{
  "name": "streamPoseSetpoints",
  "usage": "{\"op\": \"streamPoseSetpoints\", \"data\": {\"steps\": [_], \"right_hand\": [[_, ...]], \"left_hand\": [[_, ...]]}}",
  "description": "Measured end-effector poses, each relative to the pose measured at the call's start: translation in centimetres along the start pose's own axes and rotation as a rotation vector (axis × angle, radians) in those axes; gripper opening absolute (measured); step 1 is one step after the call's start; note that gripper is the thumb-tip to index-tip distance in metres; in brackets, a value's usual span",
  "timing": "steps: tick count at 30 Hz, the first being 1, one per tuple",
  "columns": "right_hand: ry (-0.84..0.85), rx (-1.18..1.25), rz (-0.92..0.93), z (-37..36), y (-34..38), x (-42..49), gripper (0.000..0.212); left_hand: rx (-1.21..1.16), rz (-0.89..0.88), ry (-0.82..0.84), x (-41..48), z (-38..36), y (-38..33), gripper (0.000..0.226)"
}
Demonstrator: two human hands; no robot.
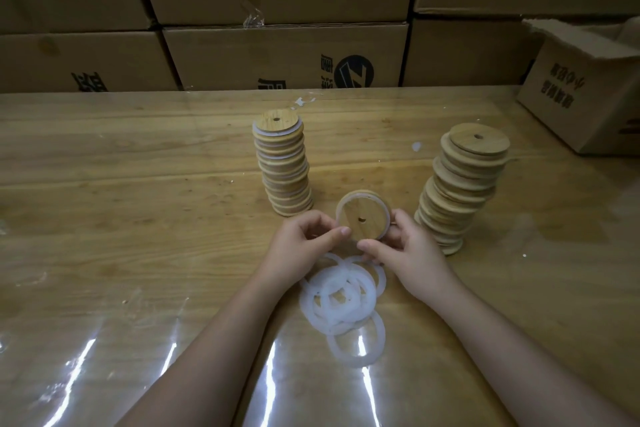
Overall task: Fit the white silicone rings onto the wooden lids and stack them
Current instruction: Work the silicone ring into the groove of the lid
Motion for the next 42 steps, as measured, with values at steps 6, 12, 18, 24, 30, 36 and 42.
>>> {"op": "streamPoseSetpoints", "data": {"steps": [6,12,18,24,30,36,42], "right_hand": [[0.020,-0.016,0.019,0.0,-0.1,0.1,0.031],[0.032,0.038,0.051,-0.2,0.1,0.0,0.019],[0.026,0.048,0.078,-0.2,0.2,0.0,0.010],[0.029,0.045,0.073,-0.3,0.0,0.0,0.006],[0.038,0.034,0.070,-0.2,-0.1,0.0,0.002],[0.048,0.032,0.071,-0.3,-0.3,0.0,0.003],[0.047,0.028,0.070,-0.3,-0.4,0.1,0.007]], "left_hand": [[-0.121,0.013,0.046,-0.5,0.3,-1.1,0.020],[-0.087,-0.049,-0.054,-1.1,1.4,-3.6,0.007],[-0.175,-0.135,-0.263,-0.9,6.5,-8.0,0.011],[-0.293,-0.053,-0.455,0.9,12.6,-11.2,0.013],[-0.282,0.155,-0.417,2.9,12.9,-11.2,0.011],[-0.053,0.219,-0.512,3.0,12.2,-10.6,0.016],[0.104,0.256,-0.512,3.1,11.3,-10.6,0.027]]}}
Point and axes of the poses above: each hand's wrist, its own x-axis towards the middle knuckle, its own z-axis out of the back of the hand, y = z × x, the point moved 5 cm from there along x, towards the middle knuckle, and after that the axes turned 15 degrees about z, right-handed, at the moved point
